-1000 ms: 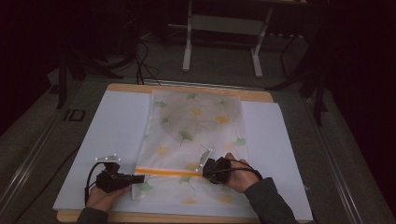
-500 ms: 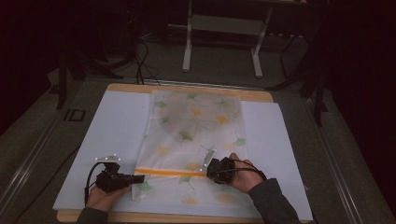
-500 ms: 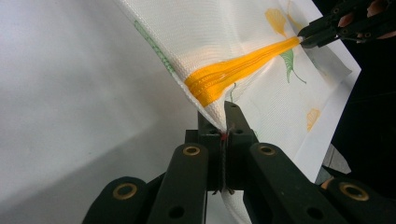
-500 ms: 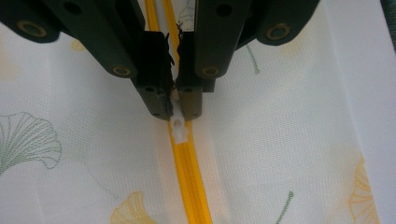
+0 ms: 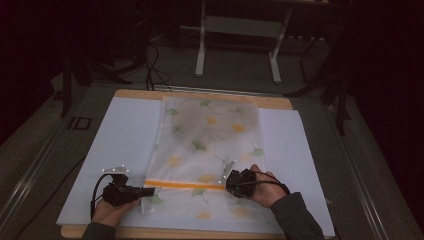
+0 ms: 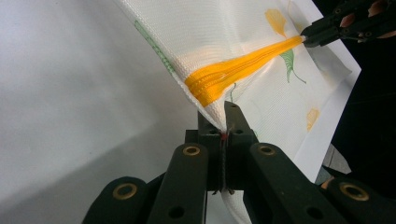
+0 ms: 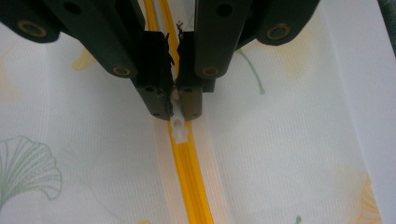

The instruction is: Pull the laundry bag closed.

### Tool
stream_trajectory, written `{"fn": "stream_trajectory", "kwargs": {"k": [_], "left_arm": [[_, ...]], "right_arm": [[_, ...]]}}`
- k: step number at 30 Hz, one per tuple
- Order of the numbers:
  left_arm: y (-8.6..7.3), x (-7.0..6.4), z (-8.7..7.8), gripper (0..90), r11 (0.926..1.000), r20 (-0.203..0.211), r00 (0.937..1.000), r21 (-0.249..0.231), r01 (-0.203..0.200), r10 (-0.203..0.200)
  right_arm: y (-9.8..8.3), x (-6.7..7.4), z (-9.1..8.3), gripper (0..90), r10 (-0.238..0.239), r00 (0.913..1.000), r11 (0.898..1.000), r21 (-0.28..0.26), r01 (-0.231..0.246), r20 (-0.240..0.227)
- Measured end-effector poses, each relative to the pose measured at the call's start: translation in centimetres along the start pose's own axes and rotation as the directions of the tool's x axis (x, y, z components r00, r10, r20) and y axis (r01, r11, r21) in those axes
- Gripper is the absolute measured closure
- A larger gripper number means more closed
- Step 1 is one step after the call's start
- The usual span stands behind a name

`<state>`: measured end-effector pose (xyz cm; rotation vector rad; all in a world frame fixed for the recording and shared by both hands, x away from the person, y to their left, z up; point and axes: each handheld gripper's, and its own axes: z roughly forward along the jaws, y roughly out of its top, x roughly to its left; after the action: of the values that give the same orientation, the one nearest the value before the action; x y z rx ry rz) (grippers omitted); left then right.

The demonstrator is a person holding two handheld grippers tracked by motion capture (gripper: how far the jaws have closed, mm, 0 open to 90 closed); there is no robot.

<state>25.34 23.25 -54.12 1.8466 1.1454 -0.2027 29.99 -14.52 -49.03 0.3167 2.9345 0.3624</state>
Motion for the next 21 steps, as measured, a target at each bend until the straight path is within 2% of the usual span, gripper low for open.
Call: {"fn": "stream_trajectory", "kwargs": {"k": [21], "left_arm": [[0.0, 0.0, 0.0, 88.9, 1.0, 0.0, 1.0, 0.002, 0.001, -0.001]], "right_arm": [[-1.4, -0.4, -0.4, 84.5, 0.02, 0.9998, 1.0, 0.024, -0.02, 0.009]]}}
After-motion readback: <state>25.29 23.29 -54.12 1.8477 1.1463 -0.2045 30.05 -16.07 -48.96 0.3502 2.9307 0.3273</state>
